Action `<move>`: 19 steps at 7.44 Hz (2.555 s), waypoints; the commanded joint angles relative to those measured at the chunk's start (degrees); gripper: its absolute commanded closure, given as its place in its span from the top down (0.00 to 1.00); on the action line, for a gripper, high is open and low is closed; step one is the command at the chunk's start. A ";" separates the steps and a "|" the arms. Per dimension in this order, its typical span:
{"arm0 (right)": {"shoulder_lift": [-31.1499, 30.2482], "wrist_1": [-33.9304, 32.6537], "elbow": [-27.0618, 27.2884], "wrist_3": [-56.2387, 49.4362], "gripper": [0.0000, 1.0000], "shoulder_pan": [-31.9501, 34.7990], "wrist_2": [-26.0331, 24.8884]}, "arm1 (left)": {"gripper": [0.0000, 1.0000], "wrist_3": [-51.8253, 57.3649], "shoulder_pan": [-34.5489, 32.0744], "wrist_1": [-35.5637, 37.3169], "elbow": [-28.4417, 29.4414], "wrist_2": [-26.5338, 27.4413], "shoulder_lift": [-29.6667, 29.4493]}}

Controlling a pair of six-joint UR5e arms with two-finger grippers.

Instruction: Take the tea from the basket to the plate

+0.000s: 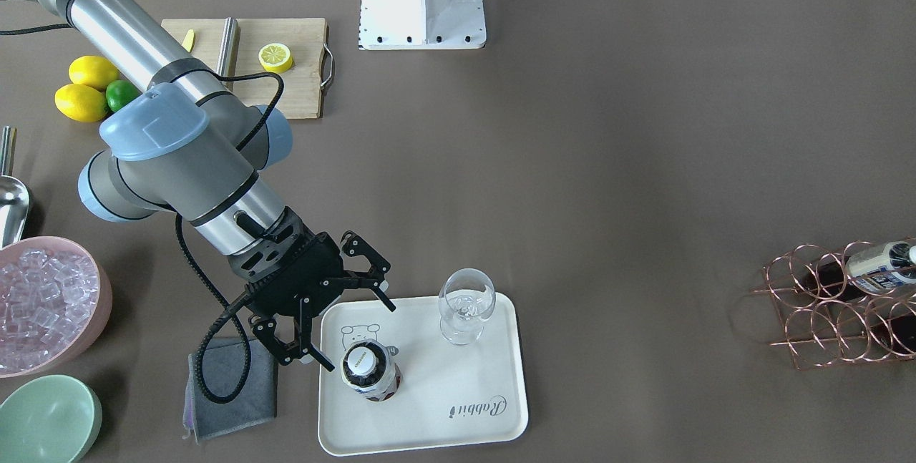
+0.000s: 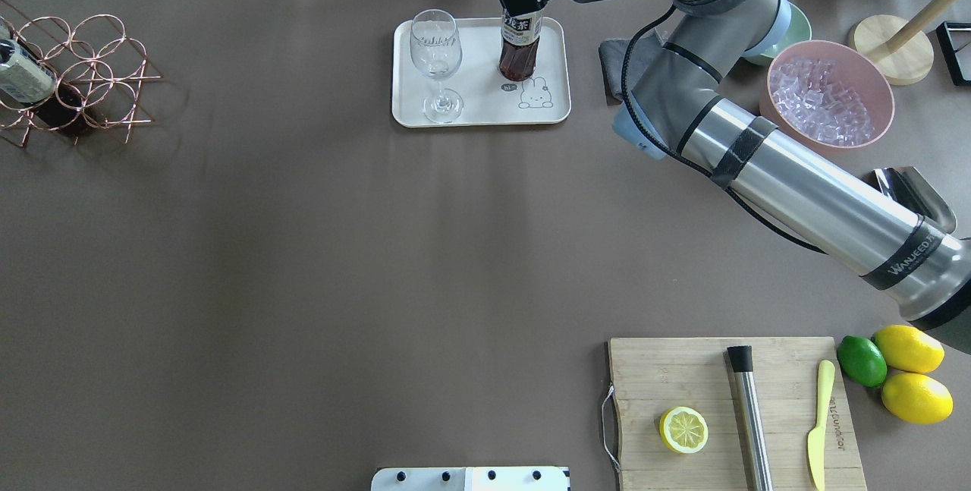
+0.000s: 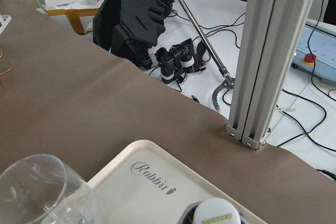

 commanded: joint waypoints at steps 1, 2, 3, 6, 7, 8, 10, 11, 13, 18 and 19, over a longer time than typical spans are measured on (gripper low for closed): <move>-1.76 -1.12 3.85 0.08 0.99 0.09 0.26 | 0.98 1.24 0.11 0.26 -5.26 0.69 2.50; -3.52 -2.70 7.18 0.00 0.99 0.61 0.52 | 0.98 1.25 -0.07 0.44 -5.96 0.69 2.76; -6.06 -6.71 12.79 -0.18 0.99 1.22 0.87 | 0.98 1.25 -0.16 0.61 -9.02 0.69 4.77; -15.02 -22.00 32.03 -0.71 0.99 5.25 5.95 | 0.98 1.34 -1.82 1.22 -10.98 0.61 5.58; -16.87 -24.83 34.87 -0.71 0.99 9.01 11.89 | 0.98 2.03 -2.61 1.40 -10.98 0.61 5.32; -19.42 -26.60 37.60 -0.79 0.99 11.75 16.13 | 0.98 2.39 -3.23 2.97 -12.29 0.61 5.14; -28.19 -26.44 42.35 -1.85 1.00 14.92 18.71 | 0.98 2.30 -2.88 11.30 -22.88 0.61 6.27; -33.80 -26.36 44.46 -2.72 1.00 15.98 21.16 | 0.98 2.39 -2.62 11.86 -27.55 0.43 8.89; -43.39 -28.18 45.28 -7.12 1.00 18.96 23.64 | 0.98 6.66 -1.92 10.11 -34.96 0.17 16.62; -49.91 -49.47 45.01 -17.96 1.00 28.27 22.85 | 0.98 47.58 -2.79 7.84 -37.62 0.17 32.27; -52.29 -49.64 43.79 -25.16 1.00 31.17 23.20 | 0.98 54.09 -3.06 3.21 -37.18 0.43 36.13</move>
